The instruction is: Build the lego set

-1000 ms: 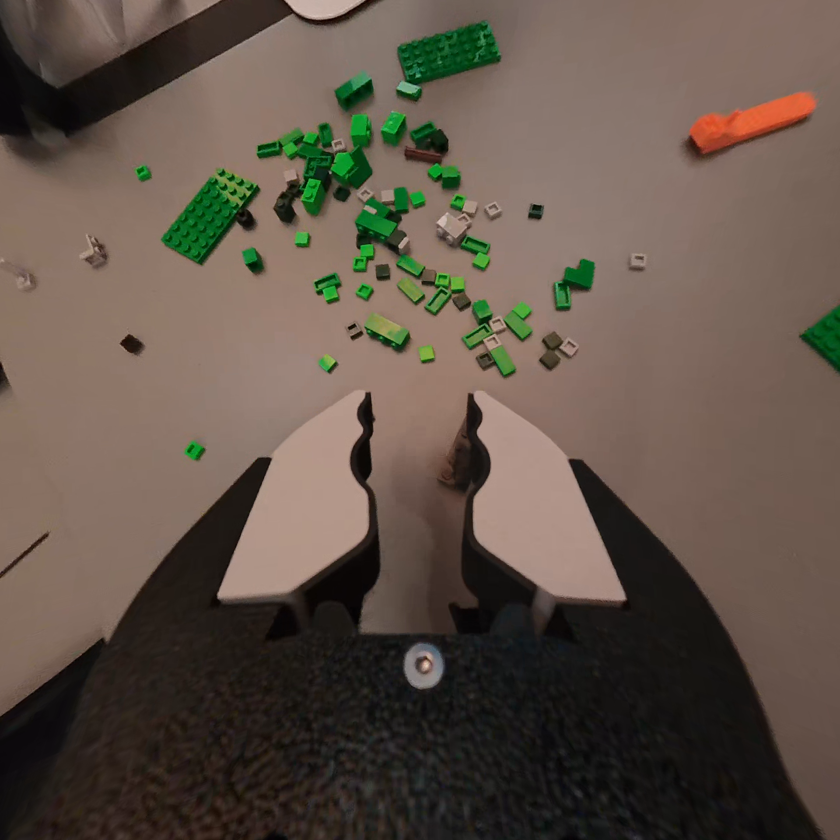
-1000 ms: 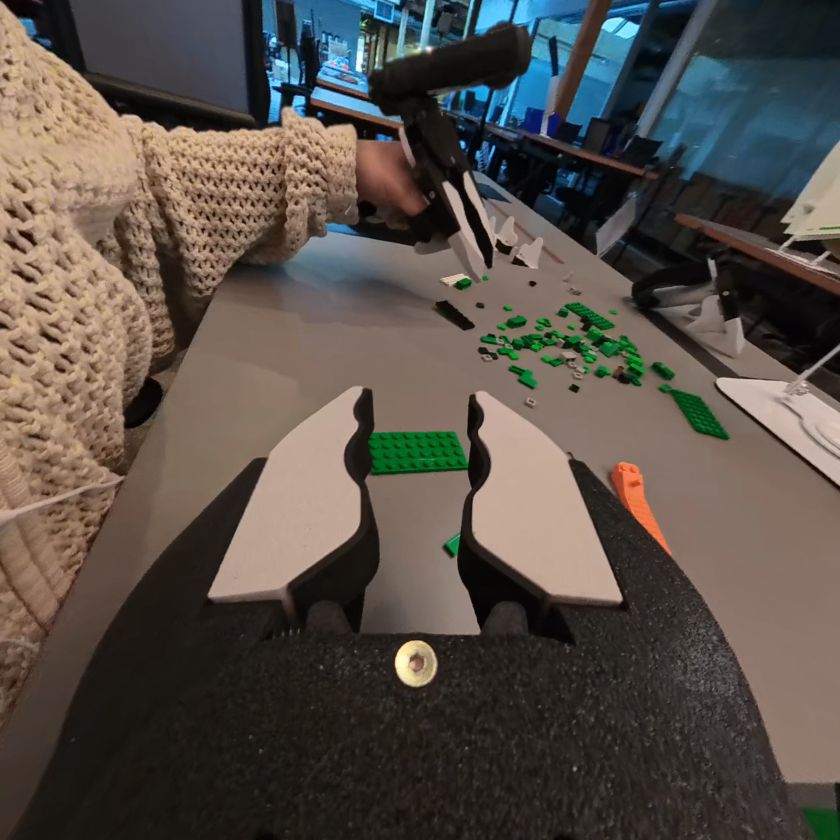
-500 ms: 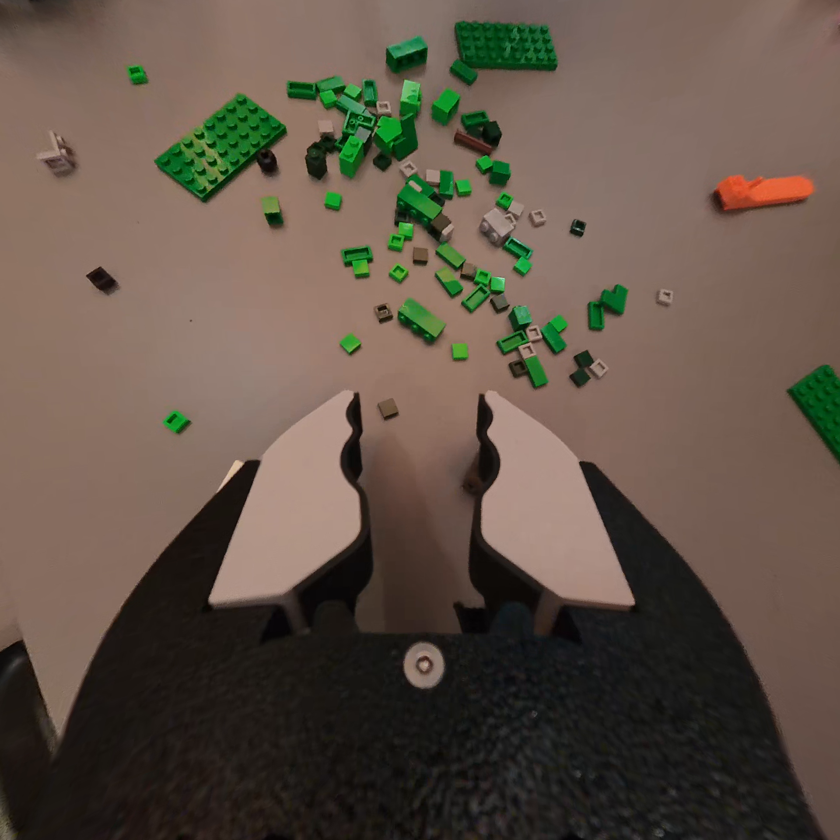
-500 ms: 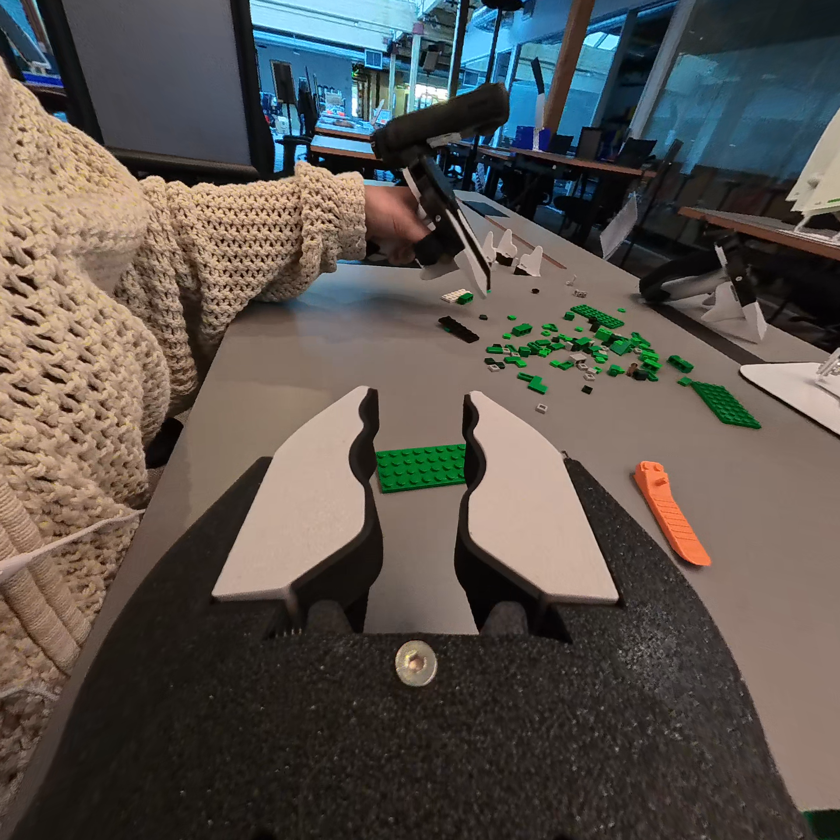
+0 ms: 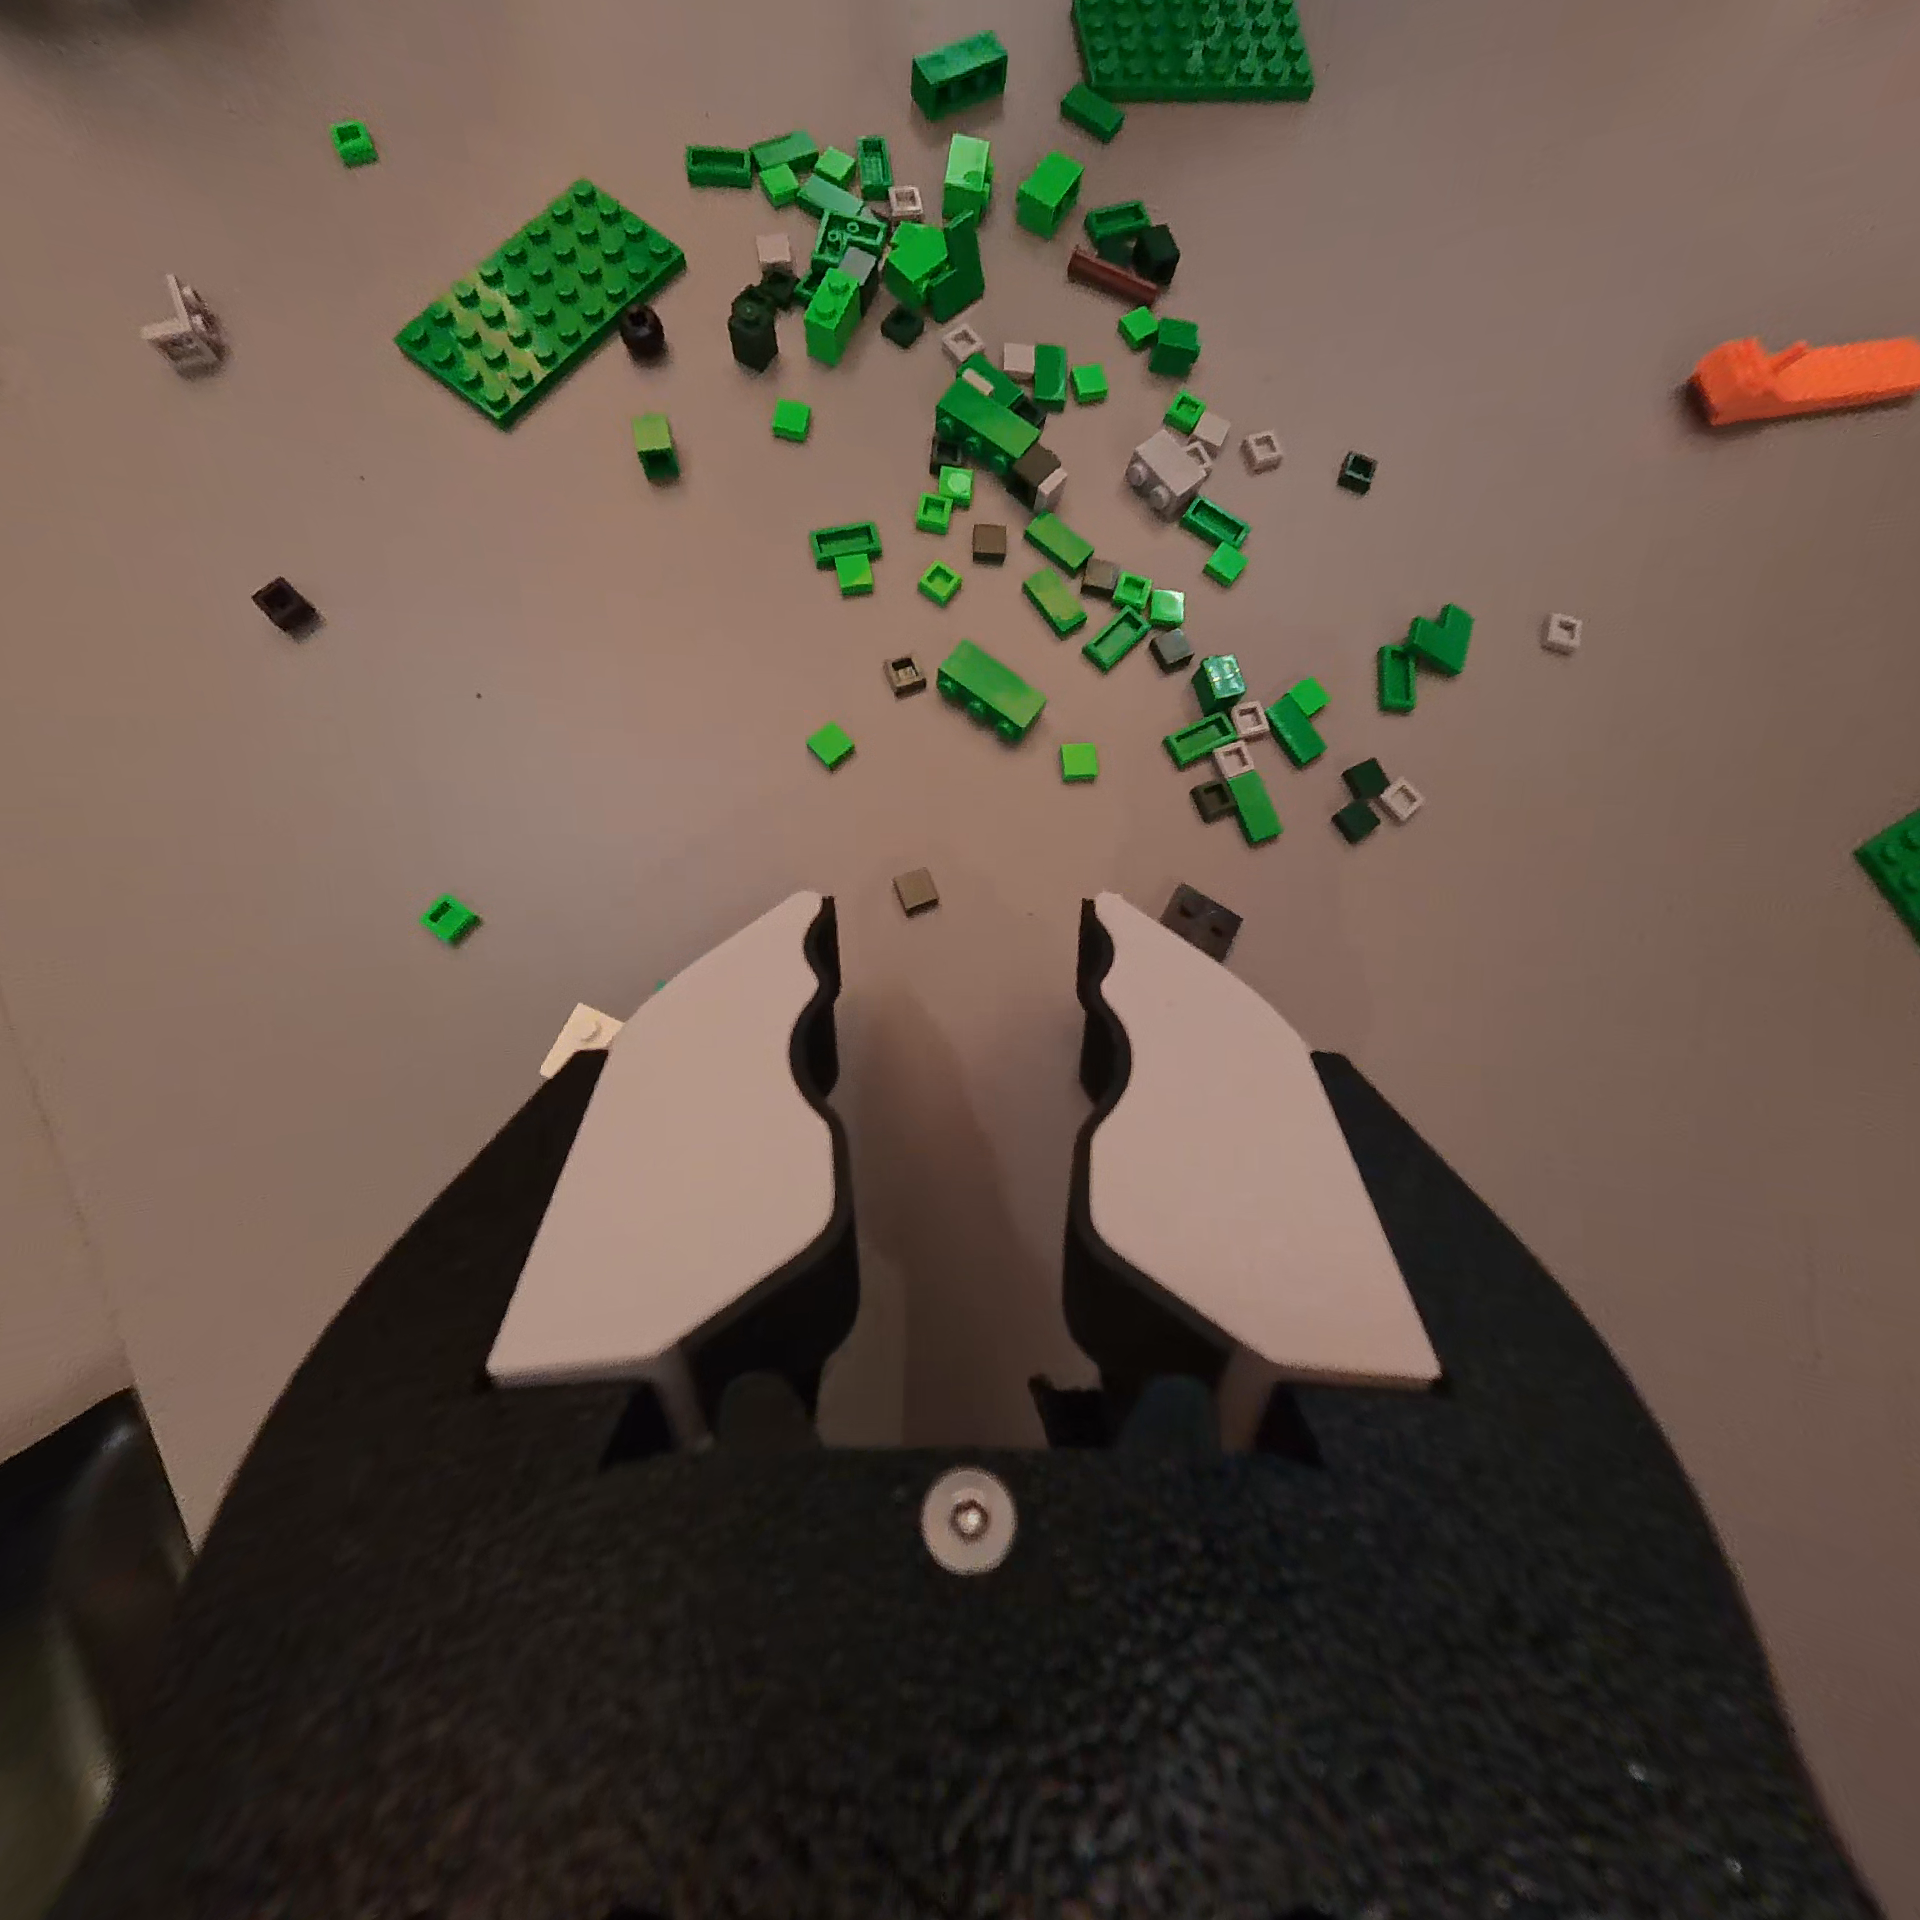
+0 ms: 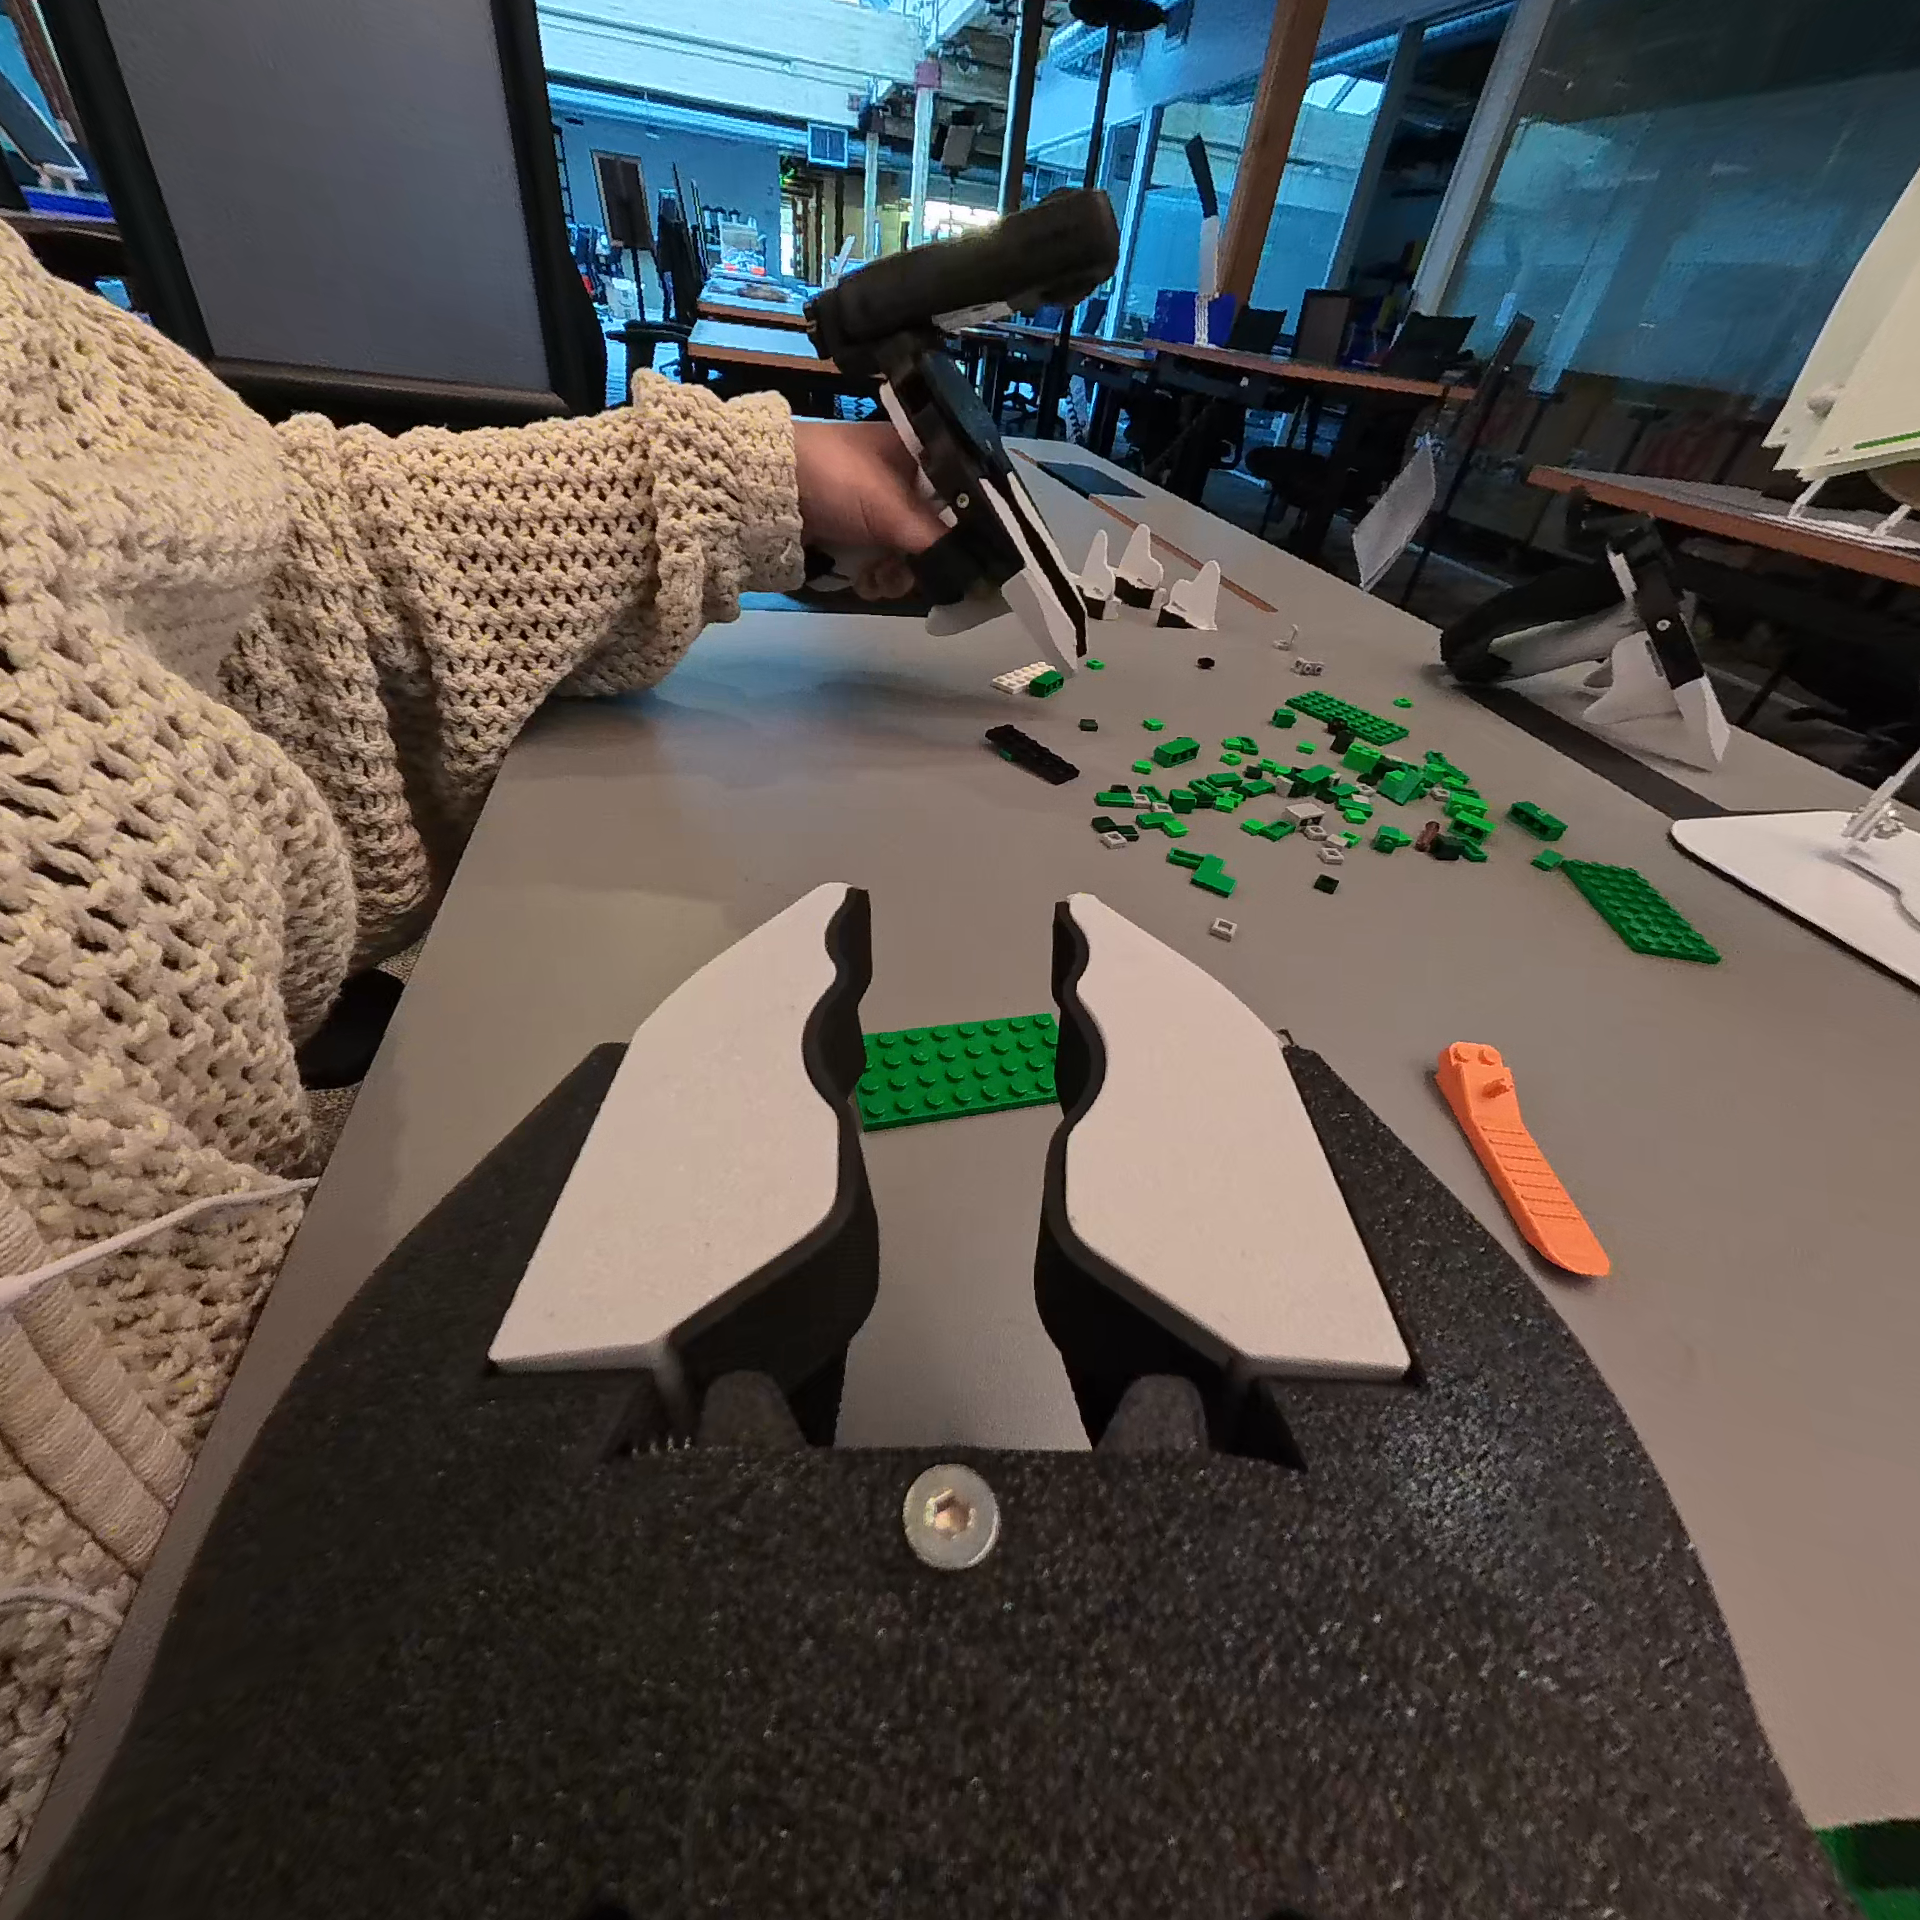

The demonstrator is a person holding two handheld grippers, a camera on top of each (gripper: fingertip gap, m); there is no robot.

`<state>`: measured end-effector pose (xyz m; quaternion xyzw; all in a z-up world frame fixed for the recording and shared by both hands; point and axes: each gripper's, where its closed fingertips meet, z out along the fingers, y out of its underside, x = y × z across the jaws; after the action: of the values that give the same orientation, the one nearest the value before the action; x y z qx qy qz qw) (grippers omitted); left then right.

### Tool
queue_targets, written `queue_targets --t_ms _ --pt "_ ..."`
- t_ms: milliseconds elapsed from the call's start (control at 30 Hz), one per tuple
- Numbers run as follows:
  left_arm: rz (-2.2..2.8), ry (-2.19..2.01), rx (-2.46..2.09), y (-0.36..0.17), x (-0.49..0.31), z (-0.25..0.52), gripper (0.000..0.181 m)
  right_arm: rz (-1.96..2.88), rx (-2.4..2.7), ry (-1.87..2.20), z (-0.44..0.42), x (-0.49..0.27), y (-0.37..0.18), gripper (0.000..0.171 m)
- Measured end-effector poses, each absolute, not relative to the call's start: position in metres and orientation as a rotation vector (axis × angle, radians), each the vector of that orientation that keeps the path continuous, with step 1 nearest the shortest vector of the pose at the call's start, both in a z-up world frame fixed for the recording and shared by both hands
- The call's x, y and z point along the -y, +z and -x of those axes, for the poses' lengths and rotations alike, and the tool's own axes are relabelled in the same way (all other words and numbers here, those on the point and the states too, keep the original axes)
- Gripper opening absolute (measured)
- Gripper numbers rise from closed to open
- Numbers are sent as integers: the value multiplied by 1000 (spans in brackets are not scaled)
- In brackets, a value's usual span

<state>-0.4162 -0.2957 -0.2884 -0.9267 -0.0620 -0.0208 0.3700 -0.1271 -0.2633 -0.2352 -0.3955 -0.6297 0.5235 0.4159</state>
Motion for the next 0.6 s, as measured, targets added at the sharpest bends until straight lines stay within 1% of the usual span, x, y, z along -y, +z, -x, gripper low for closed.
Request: queue_targets --t_ms 600 --pt "2367 -54 75 -280 291 400 41 998 1573 1308 128 262 -235 32"
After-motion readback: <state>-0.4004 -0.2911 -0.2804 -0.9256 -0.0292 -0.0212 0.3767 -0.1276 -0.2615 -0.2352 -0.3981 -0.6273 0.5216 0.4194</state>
